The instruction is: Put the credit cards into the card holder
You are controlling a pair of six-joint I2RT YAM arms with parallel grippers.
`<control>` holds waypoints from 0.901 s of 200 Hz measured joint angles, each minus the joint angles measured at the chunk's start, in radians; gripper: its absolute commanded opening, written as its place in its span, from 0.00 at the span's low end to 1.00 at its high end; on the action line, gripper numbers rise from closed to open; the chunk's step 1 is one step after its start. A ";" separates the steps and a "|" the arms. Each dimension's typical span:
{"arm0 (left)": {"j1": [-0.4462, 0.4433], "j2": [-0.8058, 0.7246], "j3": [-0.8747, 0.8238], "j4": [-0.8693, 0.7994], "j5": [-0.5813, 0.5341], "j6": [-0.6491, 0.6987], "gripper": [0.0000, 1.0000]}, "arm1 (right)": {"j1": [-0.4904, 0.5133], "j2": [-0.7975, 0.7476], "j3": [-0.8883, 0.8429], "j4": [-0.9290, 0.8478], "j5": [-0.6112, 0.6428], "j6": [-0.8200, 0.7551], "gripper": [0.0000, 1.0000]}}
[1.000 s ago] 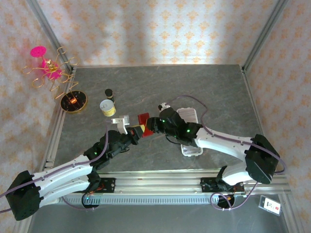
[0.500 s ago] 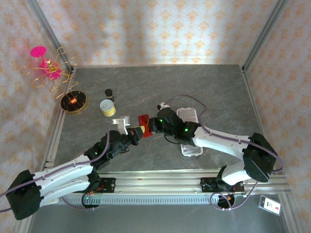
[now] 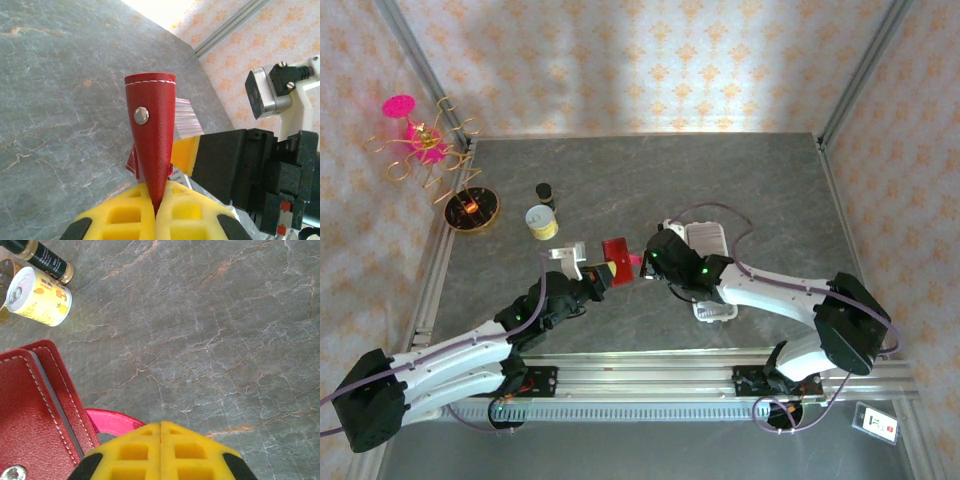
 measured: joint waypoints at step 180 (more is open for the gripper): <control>0.000 0.326 -0.033 0.071 0.003 -0.125 0.51 | 0.000 0.003 -0.170 0.118 -0.121 0.064 0.00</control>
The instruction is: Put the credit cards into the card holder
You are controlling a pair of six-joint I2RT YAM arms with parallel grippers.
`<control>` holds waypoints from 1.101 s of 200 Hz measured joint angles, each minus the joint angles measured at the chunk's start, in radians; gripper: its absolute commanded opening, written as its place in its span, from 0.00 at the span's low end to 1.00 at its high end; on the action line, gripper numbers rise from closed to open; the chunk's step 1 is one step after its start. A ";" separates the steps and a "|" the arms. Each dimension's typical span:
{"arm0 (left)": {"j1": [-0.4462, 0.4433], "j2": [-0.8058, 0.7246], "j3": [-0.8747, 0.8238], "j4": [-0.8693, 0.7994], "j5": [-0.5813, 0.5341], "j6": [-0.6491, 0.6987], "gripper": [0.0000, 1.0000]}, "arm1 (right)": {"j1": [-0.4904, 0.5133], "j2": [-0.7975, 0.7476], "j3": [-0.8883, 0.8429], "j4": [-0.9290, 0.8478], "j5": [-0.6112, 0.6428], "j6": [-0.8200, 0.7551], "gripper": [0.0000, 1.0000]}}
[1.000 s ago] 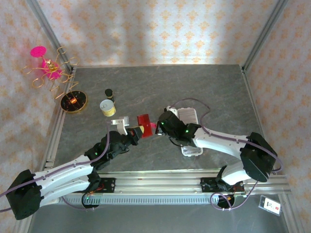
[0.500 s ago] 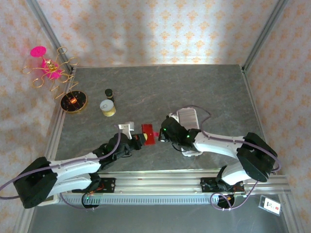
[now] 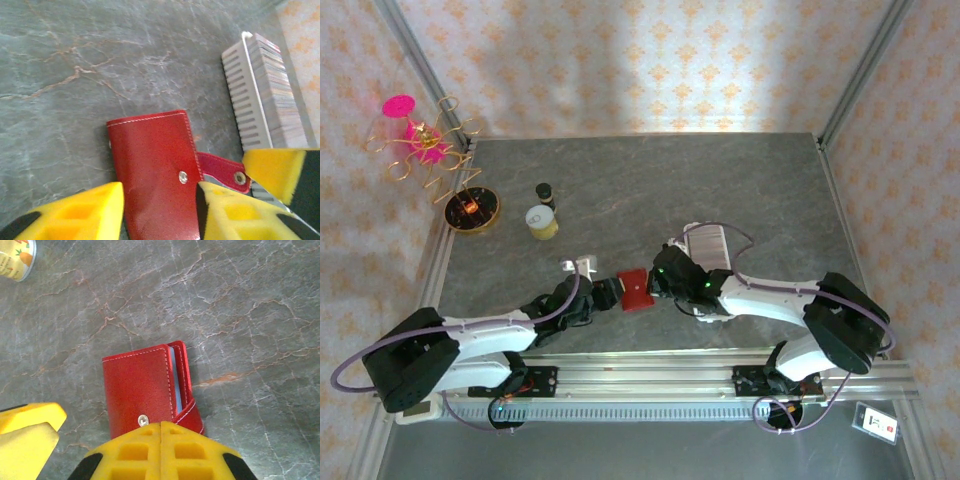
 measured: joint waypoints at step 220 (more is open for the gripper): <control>0.000 0.059 0.091 -0.072 -0.060 0.003 0.48 | 0.000 -0.156 -0.045 0.034 0.006 0.008 0.00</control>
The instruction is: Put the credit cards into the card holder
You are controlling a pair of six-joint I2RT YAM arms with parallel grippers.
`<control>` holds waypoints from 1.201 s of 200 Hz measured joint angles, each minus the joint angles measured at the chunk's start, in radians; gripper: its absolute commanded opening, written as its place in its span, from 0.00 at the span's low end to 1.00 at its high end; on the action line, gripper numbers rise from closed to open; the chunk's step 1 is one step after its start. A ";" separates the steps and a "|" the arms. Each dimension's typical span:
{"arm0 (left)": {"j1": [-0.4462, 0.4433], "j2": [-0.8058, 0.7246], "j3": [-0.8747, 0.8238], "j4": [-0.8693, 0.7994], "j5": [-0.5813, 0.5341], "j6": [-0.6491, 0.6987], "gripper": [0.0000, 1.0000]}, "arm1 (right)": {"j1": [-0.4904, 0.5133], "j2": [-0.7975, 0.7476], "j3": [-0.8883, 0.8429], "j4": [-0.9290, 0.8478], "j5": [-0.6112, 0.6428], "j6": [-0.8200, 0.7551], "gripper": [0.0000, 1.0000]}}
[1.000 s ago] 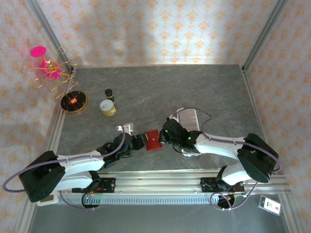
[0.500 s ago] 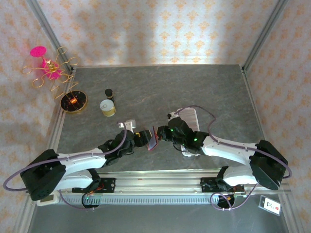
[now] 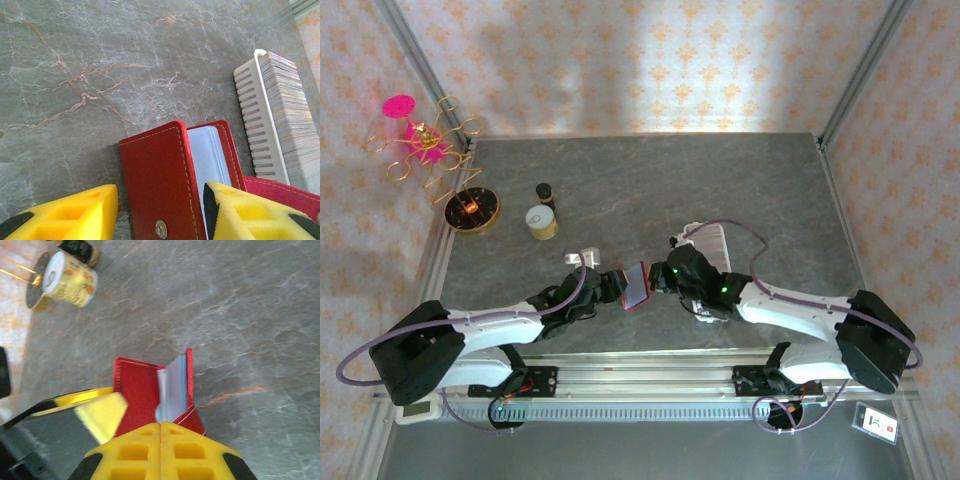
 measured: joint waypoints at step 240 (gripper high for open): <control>0.066 -0.066 -0.183 0.086 0.060 -0.011 0.24 | 0.001 0.064 0.134 -0.271 0.143 -0.002 0.40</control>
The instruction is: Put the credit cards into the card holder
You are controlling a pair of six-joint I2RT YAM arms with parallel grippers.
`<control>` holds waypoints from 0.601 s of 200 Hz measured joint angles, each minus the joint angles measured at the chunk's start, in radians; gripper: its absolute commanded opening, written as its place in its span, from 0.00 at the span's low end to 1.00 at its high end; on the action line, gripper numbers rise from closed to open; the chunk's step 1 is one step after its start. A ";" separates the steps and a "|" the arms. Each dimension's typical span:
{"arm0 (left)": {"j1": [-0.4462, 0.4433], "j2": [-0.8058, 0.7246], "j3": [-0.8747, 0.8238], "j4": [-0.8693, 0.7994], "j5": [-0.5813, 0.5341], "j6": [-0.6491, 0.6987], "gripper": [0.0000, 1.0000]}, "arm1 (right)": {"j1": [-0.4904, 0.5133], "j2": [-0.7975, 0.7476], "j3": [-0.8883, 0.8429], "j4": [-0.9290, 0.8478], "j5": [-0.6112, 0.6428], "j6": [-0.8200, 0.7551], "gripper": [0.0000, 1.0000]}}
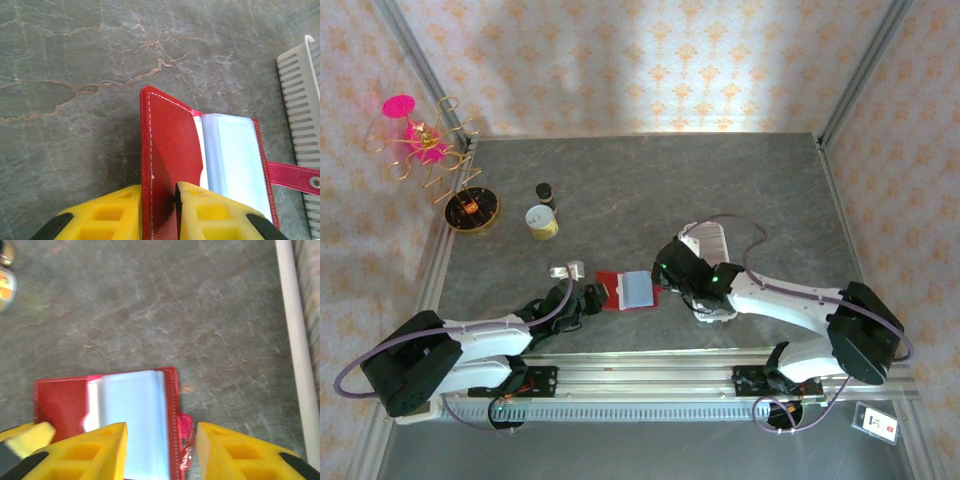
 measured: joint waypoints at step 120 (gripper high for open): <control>0.000 -0.017 -0.017 0.021 0.008 -0.001 0.22 | 0.150 0.312 0.195 -0.011 -0.035 -0.027 0.39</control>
